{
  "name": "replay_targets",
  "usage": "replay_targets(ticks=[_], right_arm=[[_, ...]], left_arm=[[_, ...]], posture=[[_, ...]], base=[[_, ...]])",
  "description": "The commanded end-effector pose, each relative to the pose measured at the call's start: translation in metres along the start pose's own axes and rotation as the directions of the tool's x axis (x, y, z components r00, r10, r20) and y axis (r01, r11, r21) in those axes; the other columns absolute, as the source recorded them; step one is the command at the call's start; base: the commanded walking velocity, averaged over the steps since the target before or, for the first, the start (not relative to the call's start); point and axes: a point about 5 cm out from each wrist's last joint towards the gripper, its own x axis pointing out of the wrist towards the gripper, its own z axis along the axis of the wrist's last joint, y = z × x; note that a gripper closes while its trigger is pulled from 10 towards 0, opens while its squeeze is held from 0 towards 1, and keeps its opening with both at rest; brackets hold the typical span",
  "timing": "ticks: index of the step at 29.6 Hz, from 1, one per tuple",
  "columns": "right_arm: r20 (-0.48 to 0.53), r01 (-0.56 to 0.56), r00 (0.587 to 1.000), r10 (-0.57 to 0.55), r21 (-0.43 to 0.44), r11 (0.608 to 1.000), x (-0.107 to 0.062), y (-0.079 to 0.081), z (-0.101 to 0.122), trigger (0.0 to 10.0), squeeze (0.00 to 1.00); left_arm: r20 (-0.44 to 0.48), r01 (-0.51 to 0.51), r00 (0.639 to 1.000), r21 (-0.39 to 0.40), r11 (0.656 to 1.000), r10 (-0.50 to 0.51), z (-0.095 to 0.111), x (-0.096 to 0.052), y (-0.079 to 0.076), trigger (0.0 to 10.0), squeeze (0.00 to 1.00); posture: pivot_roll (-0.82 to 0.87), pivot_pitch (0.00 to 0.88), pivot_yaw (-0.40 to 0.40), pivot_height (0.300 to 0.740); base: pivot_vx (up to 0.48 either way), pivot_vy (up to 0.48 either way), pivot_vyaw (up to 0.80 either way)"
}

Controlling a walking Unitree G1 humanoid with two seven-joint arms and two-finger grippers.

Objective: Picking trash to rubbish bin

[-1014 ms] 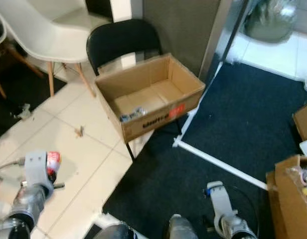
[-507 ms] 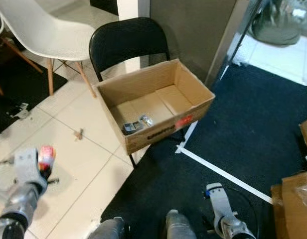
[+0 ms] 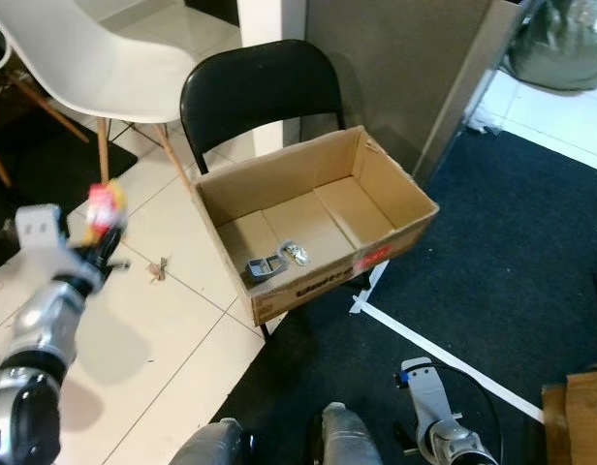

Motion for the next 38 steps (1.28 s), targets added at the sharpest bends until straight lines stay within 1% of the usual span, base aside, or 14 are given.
replay_targets(ticks=[1,4,6,9,10,12,14,16,17,18,19,21,30,38], right_arm=[[-0.021,0.004,1.0,-0.004,0.002,1.0,-0.001,-0.002,-0.007,10.0,0.0],[-0.021,0.005,1.0,-0.005,-0.001,1.0,-0.001,-0.003,-0.006,10.0,0.0],[-0.019,0.008,1.0,-0.008,-0.004,1.0,-0.002,-0.005,-0.006,10.0,0.0],[-0.019,0.01,1.0,-0.01,-0.006,1.0,-0.002,-0.006,-0.006,10.0,0.0],[-0.019,0.012,1.0,-0.012,-0.008,1.0,-0.002,-0.007,-0.007,10.0,0.0],[-0.022,0.016,1.0,-0.016,-0.013,1.0,-0.003,-0.009,-0.008,10.0,0.0],[-0.022,0.016,1.0,-0.016,-0.013,1.0,-0.003,-0.009,-0.008,10.0,0.0],[-0.024,0.021,0.999,-0.021,-0.014,1.0,-0.003,-0.01,-0.009,10.0,0.0],[-0.019,0.025,0.999,-0.025,-0.001,1.0,-0.003,-0.01,-0.009,10.0,0.0],[-0.019,0.025,0.999,-0.025,-0.001,1.0,-0.003,-0.01,-0.009,10.0,0.0],[-0.029,0.031,0.999,-0.03,0.02,0.999,-0.003,-0.01,-0.011,10.0,0.0],[-0.033,0.03,0.999,-0.029,0.017,0.999,-0.003,-0.01,-0.012,10.0,0.0],[-0.045,0.027,0.999,-0.026,0.022,0.999,-0.003,-0.008,-0.014,10.0,0.0],[-0.048,0.032,0.998,-0.031,0.023,0.999,-0.003,-0.007,-0.014,10.0,0.0]], left_arm=[[-0.006,0.047,0.999,0.006,0.999,-0.047,-0.002,0.004,-0.01,10.0,0.0],[0.002,0.068,0.998,0.012,0.998,-0.068,0.001,0.01,-0.016,10.0,0.0],[0.008,0.096,0.995,0.012,0.995,-0.096,0.003,0.017,-0.026,10.0,0.0],[-0.01,0.105,0.994,0.009,0.994,-0.105,0.0,0.02,-0.031,10.0,0.0],[-0.04,0.115,0.993,0.004,0.993,-0.115,-0.006,0.021,-0.036,10.0,0.0],[-0.139,0.145,0.98,-0.006,0.989,-0.144,-0.024,0.019,-0.046,10.0,0.0],[-0.139,0.145,0.98,-0.006,0.989,-0.144,-0.024,0.019,-0.046,10.0,0.0],[-0.235,0.188,0.952,-0.052,0.981,-0.195,-0.043,0.014,-0.055,10.0,0.0],[-0.287,0.206,0.935,-0.033,0.978,-0.207,-0.051,0.011,-0.058,10.0,0.0],[-0.287,0.206,0.935,-0.033,0.978,-0.207,-0.051,0.011,-0.058,10.0,0.0],[-0.353,0.222,0.91,-0.023,0.975,-0.216,-0.063,0.005,-0.062,10.0,0.0],[-0.367,0.223,0.905,-0.022,0.974,-0.216,-0.066,0.003,-0.063,10.0,0.0],[-0.398,0.204,0.895,-0.034,0.978,-0.201,-0.075,-0.004,-0.06,10.0,0.0],[-0.422,0.182,0.89,-0.019,0.983,-0.173,-0.08,-0.008,-0.057,10.0,0.0]], posture=[[0.07,0.132,-0.022,0.74],[0.07,0.13,-0.024,0.74],[0.06,0.133,-0.03,0.74],[0.06,0.138,-0.035,0.74],[0.05,0.14,-0.036,0.74],[0.03,0.147,-0.035,0.74],[0.03,0.147,-0.035,0.74],[0.03,0.151,-0.032,0.74],[0.02,0.155,-0.029,0.74],[0.02,0.155,-0.029,0.74],[0.02,0.16,-0.02,0.74],[0.02,0.16,-0.02,0.74],[0.02,0.17,-0.011,0.74],[0.02,0.172,-0.009,0.74]], base=[[0.296,0.0,0.0],[0.296,0.0,0.0],[0.27,0.0,0.0],[0.251,0.0,0.0],[0.0,0.0,0.0],[0.0,0.0,0.0],[0.0,0.0,0.0],[0.0,0.0,0.0],[0.0,0.0,0.0],[0.0,0.0,0.0],[0.0,0.0,0.0],[0.0,0.0,0.0],[0.0,0.0,-0.76],[0.0,0.0,-0.76]])
